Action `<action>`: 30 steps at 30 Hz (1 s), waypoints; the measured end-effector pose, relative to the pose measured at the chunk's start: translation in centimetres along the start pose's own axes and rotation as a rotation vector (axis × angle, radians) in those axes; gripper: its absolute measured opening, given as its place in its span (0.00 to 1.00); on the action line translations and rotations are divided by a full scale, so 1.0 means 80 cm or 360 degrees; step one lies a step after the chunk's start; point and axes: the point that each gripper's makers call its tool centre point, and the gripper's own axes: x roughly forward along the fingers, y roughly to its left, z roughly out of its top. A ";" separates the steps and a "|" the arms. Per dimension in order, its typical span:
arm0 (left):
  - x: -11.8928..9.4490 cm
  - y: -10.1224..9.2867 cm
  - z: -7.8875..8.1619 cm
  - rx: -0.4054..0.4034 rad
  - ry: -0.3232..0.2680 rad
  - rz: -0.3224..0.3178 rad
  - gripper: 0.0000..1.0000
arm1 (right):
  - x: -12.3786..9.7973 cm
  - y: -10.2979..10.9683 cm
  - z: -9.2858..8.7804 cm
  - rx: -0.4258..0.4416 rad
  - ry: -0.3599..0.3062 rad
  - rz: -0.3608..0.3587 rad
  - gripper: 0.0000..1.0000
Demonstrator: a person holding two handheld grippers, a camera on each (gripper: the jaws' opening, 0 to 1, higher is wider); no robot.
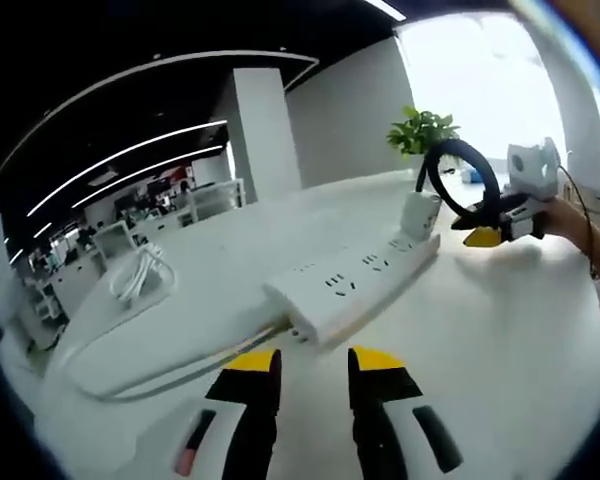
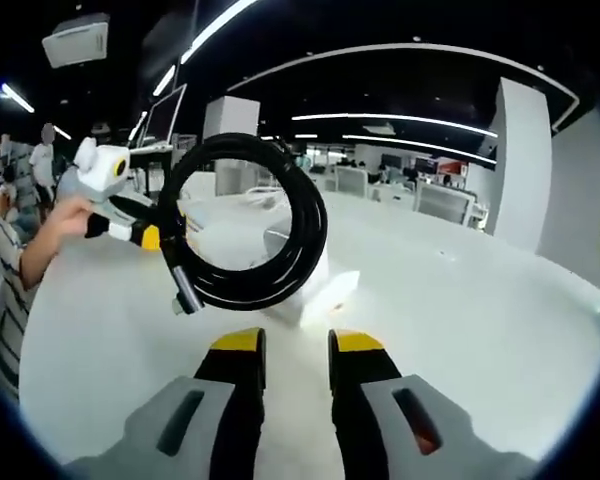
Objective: Straighten the power strip on the desk, plug the charger into it
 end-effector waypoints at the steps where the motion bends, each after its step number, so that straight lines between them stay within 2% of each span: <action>1: -0.003 -0.001 0.000 -0.0004 -0.0003 0.0003 0.26 | -0.004 0.000 -0.001 -0.0031 0.0018 -0.0023 0.25; 7: -0.023 -0.014 0.005 0.0017 -0.0040 0.0004 0.26 | -0.019 0.007 -0.004 0.0000 0.0066 -0.0083 0.27; 16: -0.052 -0.036 0.011 0.0032 -0.0089 -0.0013 0.26 | -0.043 0.030 -0.002 0.0071 0.0062 -0.0110 0.27; 22: -0.063 -0.045 0.000 0.0002 -0.0062 -0.0001 0.26 | -0.060 0.044 -0.001 0.0146 0.0015 -0.0145 0.27; 30: -0.075 -0.059 -0.012 -0.0011 -0.0046 -0.0004 0.27 | -0.072 0.067 -0.013 0.0193 0.0031 -0.0145 0.27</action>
